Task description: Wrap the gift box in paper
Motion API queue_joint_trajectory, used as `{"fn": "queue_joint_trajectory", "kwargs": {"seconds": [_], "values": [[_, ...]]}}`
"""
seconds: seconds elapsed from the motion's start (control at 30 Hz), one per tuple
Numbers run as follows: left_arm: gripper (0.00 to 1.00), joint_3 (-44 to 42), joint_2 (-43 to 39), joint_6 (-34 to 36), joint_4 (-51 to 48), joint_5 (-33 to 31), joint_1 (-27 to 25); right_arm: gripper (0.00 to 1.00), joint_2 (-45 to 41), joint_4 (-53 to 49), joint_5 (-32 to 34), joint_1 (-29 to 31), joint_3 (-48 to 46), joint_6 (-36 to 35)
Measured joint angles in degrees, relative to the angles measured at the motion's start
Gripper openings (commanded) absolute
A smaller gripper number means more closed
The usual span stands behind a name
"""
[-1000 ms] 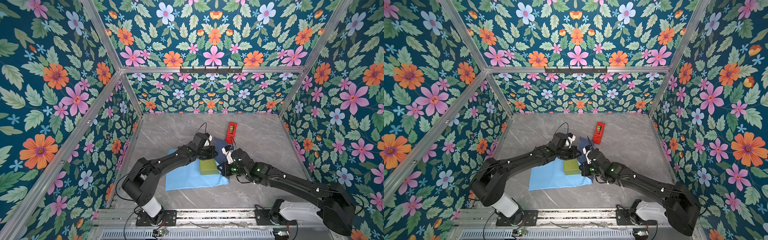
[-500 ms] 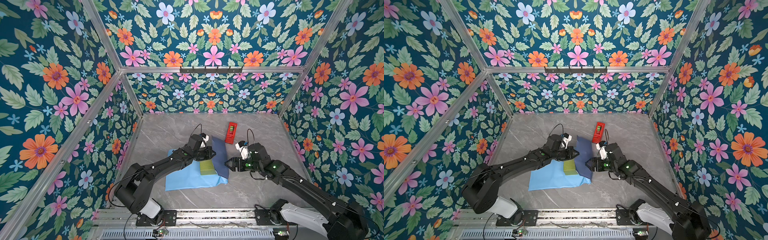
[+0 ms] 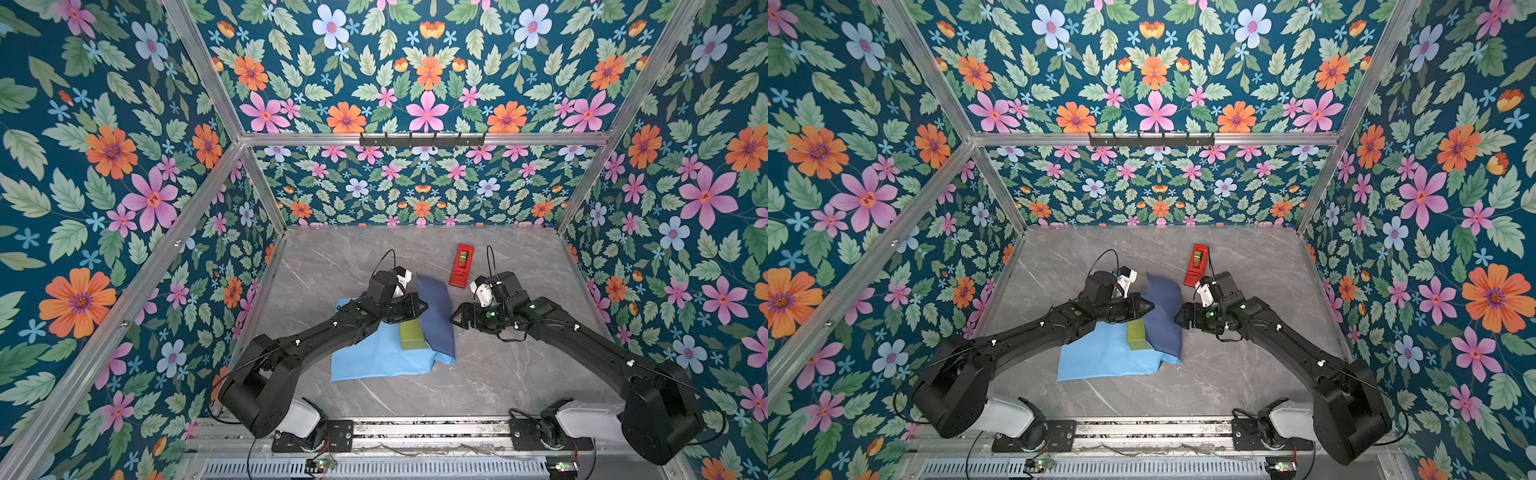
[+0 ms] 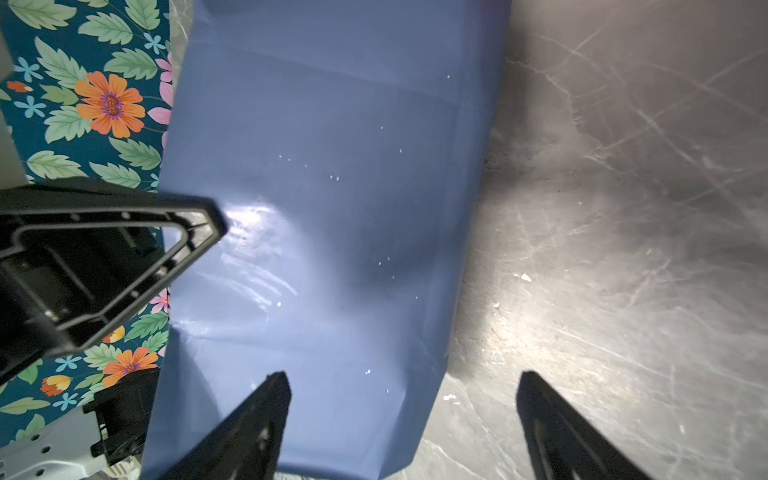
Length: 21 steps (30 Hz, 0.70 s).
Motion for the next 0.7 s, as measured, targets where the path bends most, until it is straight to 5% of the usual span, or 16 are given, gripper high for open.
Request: {"fn": "queue_joint_trajectory", "kwargs": {"seconds": [0.7], "values": [[0.0,-5.14,-2.27,-1.79,3.45,1.44,3.67,0.9,15.37,-2.71,-1.36,-0.39,10.75,-1.97]]}}
